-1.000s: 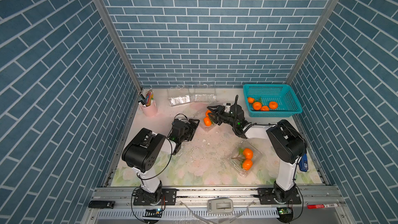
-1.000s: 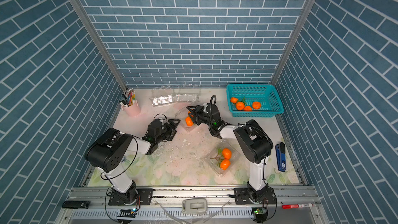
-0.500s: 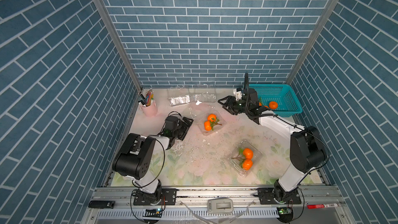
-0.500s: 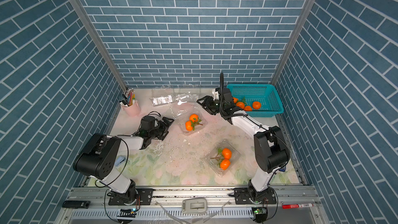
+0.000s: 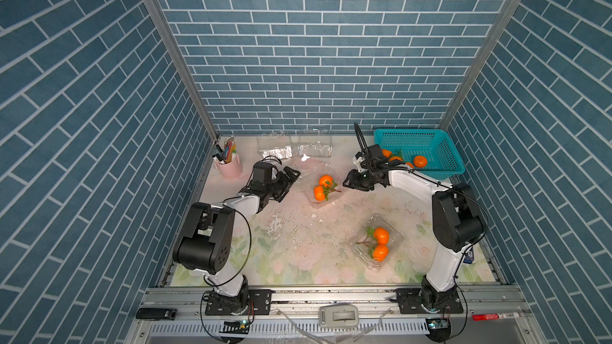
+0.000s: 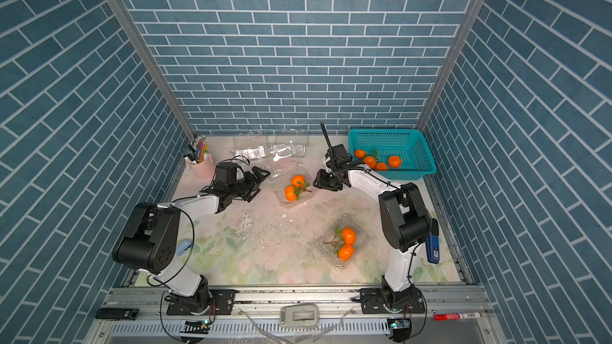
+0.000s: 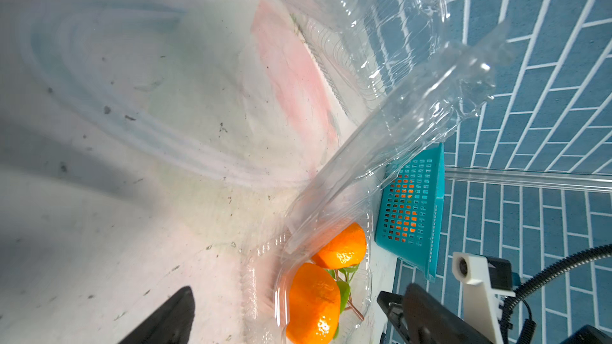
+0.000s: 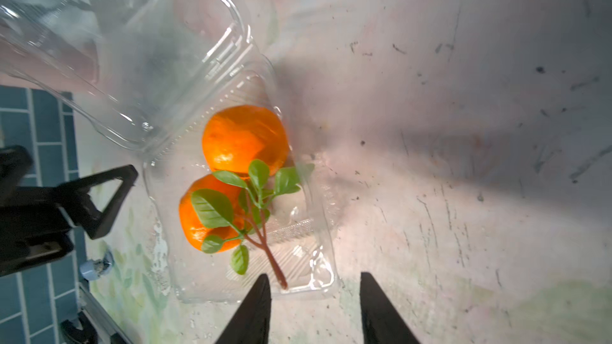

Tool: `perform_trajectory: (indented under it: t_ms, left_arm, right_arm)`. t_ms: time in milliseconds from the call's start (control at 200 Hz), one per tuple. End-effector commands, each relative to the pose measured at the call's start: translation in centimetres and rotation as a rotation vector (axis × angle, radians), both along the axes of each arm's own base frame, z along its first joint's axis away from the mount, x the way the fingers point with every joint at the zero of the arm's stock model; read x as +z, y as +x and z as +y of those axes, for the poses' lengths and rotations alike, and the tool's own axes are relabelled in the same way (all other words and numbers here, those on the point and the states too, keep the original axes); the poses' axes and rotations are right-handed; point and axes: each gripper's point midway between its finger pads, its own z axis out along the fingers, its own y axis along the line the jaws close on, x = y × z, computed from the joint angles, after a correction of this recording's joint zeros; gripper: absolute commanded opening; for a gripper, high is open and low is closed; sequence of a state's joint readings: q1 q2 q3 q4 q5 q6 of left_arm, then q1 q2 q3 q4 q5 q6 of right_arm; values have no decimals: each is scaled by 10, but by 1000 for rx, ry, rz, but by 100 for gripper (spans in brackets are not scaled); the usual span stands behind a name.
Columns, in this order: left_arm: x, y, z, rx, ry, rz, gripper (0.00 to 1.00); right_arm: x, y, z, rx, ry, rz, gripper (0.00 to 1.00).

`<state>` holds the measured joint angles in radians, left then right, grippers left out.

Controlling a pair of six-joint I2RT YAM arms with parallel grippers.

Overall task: Take oranges out of containers
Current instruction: Move the packing box to the center of the board.

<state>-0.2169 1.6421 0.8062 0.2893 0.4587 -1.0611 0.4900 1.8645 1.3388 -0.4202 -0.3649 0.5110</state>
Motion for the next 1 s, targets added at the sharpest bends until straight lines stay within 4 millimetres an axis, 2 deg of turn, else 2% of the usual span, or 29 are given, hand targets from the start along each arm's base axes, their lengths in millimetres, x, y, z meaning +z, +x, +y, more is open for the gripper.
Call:
perform_trajectory:
  t_ms: [0,185,380,635,785,995]
  left_arm:
    - [-6,1,-7,-34,13,28,99]
    - [-6,8,-9,-32,16,28,99]
    - [-8,9,-1,-26,42,38,99]
    - [-10,-1,52,88,62,56,99]
    - [-9,-9,84,143,85,69,99]
    - [-13,-19,116,206,93,87,99]
  right_arm:
    - [-8,2,2,78,-74,-31,42]
    - [-22,9,20,111,-77,-28,37]
    - [-20,2,50,161,-80,-43,34]
    - [-9,-10,106,196,-29,-52,32]
    - [2,-13,133,177,1,-60,31]
    - [-2,-17,161,155,28,-50,32]
